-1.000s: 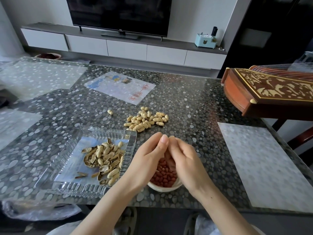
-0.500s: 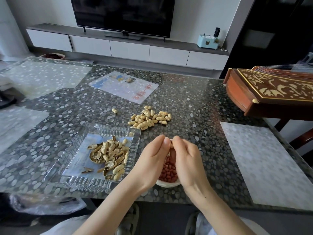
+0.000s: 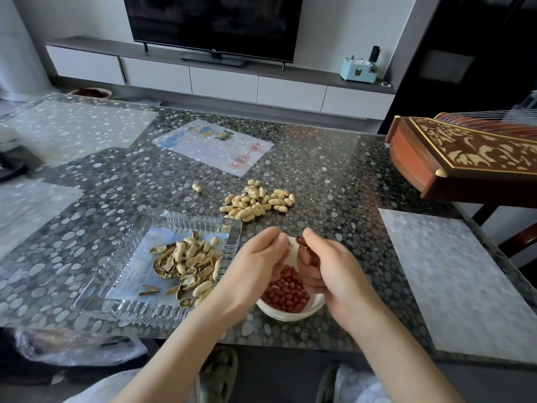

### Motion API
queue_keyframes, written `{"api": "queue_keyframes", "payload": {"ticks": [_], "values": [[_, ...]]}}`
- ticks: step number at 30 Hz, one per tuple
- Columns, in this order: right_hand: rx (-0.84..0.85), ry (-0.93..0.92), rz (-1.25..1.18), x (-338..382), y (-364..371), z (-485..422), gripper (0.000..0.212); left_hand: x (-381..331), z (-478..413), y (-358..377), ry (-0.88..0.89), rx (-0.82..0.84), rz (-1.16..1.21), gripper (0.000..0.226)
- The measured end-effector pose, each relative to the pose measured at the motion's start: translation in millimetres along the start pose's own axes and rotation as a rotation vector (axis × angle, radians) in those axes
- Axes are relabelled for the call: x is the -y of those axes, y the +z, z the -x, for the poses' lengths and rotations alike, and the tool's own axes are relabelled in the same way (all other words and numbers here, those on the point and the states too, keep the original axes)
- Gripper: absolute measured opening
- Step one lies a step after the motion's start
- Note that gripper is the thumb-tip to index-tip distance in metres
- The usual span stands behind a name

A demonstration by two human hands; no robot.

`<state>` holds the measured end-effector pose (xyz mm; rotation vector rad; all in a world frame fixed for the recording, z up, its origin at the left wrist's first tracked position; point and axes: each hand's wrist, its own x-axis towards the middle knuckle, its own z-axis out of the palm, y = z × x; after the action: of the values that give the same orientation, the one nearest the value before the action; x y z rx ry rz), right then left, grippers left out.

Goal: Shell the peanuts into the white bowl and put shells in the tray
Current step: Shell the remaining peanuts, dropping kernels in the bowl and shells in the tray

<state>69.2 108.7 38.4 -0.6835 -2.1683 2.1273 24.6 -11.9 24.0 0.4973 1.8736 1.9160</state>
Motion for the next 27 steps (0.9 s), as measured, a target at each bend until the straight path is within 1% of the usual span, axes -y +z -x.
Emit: {"api": "queue_keyframes", "payload": {"ticks": [1,4,5,7,9,12,15,17,18,21,24,27], "values": [[-0.024,-0.091,0.153,-2.2,-3.5,-1.2,0.048,-1.6,-1.3,-3.8,-0.006,-0.035,-0.028,0.032],[-0.118,-0.451,0.681,-11.9,-12.4,-5.9,0.049,-4.5,-5.9,-20.2,0.005,-0.181,-0.177,0.031],[-0.151,-0.526,0.806,-14.9,-15.2,-7.9,0.048,-5.1,-7.7,-25.8,0.013,-0.229,-0.247,0.030],[-0.195,-0.588,0.939,-18.5,-18.7,-11.8,0.043,-4.1,-11.8,-36.5,0.023,-0.318,-0.424,0.031],[-0.218,-0.579,0.959,-20.0,-20.1,-16.1,0.038,-1.7,-14.9,-47.7,0.010,-0.382,-0.580,0.032],[-0.193,-0.512,0.857,-19.8,-21.0,-20.3,0.034,3.1,-15.7,-66.0,-0.037,-0.387,-0.744,0.031],[-0.118,-0.479,0.659,-13.0,-14.0,-21.6,0.028,5.4,-11.9,-84.1,-0.075,-0.369,-0.850,0.030],[-0.041,-0.472,0.543,-6.0,-0.1,-21.5,0.017,4.3,-8.1,-97.2,-0.091,-0.406,-0.889,0.033],[-0.002,-0.484,0.522,-3.7,8.5,-21.5,0.013,4.2,-7.0,-103.0,-0.100,-0.425,-0.902,0.034],[0.083,-0.531,0.569,-2.8,40.1,-25.4,0.009,4.1,-4.8,-116.8,-0.121,-0.446,-0.895,0.027],[0.114,-0.576,0.704,-3.6,68.6,-32.3,0.011,5.0,-1.6,-121.8,-0.152,-0.436,-0.916,0.013],[0.185,-0.563,0.851,-2.4,87.7,-39.6,0.020,6.6,-0.3,-126.8,-0.155,-0.443,-0.916,0.013]]}}
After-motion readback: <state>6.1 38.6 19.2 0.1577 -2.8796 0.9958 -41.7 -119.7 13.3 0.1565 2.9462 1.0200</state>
